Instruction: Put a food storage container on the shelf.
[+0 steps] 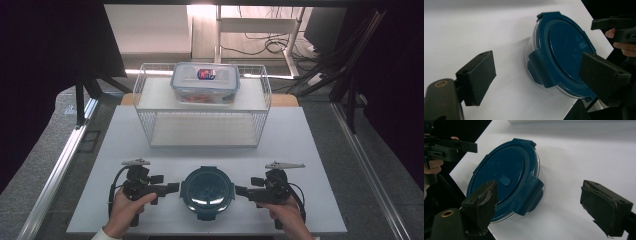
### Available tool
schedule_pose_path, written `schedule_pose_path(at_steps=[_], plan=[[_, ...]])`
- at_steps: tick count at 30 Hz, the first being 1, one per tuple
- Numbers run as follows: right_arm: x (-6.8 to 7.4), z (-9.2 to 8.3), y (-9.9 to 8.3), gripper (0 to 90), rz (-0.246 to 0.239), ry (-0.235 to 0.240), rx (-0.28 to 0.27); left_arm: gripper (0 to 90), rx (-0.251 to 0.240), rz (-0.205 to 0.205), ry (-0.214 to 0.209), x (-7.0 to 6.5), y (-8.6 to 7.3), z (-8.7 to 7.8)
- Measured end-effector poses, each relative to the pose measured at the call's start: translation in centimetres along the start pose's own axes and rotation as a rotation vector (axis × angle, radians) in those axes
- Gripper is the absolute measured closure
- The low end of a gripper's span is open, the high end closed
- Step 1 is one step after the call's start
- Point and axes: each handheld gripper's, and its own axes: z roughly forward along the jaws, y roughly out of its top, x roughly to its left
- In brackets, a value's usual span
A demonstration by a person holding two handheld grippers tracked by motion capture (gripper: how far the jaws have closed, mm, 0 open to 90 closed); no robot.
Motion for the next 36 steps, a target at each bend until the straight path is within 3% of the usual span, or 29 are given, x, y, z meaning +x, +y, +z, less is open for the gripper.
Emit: schedule_pose_path(at_steps=[10, 30, 36], plan=[[0.3, 2.3, -0.6, 12.6, 0.054, 0.038, 0.062, 10.9, 0.049, -0.083, -0.110, 0.2, 0.1, 2.3], [0.7, 5.4, -1.2, 12.9, 0.131, 0.096, 0.116, 9.8, 0.126, -0.181, -0.229, 0.9, -0.8, 5.1], [0.8, 5.7, -1.4, 15.9, 0.162, 0.115, 0.119, 14.2, 0.137, -0.201, -0.248, 0.9, -1.1, 5.4]])
